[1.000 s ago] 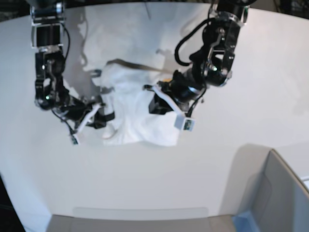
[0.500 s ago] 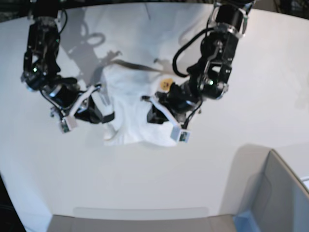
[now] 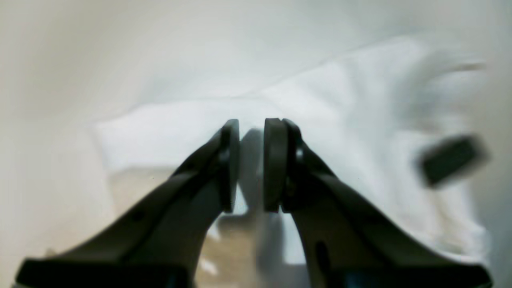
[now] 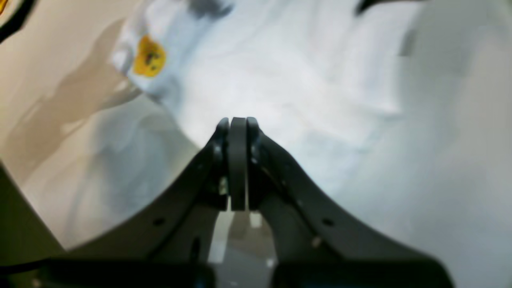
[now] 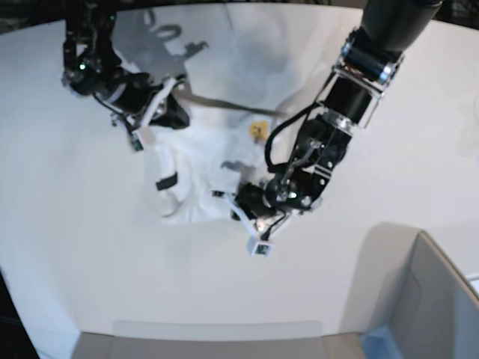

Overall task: Layout the t-shirt on the table in an organized manner, then fold the t-shirt properly
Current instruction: 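Fold the bundle over again with the left gripper and release the right gripper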

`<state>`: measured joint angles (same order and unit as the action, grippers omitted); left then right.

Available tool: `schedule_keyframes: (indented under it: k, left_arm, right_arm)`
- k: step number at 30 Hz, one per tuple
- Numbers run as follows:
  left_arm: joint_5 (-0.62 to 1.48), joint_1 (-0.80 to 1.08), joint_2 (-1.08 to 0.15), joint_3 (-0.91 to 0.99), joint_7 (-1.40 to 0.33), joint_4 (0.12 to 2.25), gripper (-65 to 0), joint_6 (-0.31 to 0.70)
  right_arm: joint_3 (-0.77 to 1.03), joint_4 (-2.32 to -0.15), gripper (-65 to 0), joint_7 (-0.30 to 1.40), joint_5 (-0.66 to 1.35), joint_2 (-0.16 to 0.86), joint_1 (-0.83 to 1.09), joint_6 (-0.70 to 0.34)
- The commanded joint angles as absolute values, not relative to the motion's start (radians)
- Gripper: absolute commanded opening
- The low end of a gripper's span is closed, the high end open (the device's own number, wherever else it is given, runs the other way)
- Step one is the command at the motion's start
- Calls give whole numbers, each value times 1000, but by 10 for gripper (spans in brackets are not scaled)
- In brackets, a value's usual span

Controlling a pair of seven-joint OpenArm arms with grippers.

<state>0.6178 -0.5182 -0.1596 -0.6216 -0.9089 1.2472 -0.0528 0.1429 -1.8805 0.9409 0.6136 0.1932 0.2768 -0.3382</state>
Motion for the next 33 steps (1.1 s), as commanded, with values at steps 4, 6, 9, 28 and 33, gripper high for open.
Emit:
schedule_keyframes:
  k: [4, 6, 9, 28, 33]
  left_arm:
    - [621, -542, -160, -625, -860, 1170, -549, -44]
    - [621, -529, -197, -624, -866, 1175, -549, -44]
    - [622, -479, -251, -622, -868, 1234, -549, -48]
    - [622, 64, -302, -220, -1116, 1712, -549, -48]
    - [622, 119, -302, -81, -1124, 1801, -549, -50]
  right_arm:
    - [127, -1767, -650, 926, 622, 206, 199, -340]
    - [127, -1712, -650, 926, 622, 206, 151, -340]
    - [127, -1650, -650, 926, 621, 208, 82, -340]
    - [-143, -1167, -650, 894, 429, 130, -452, -312]
    - [-262, -1116, -650, 803, 429, 117, -521, -271]
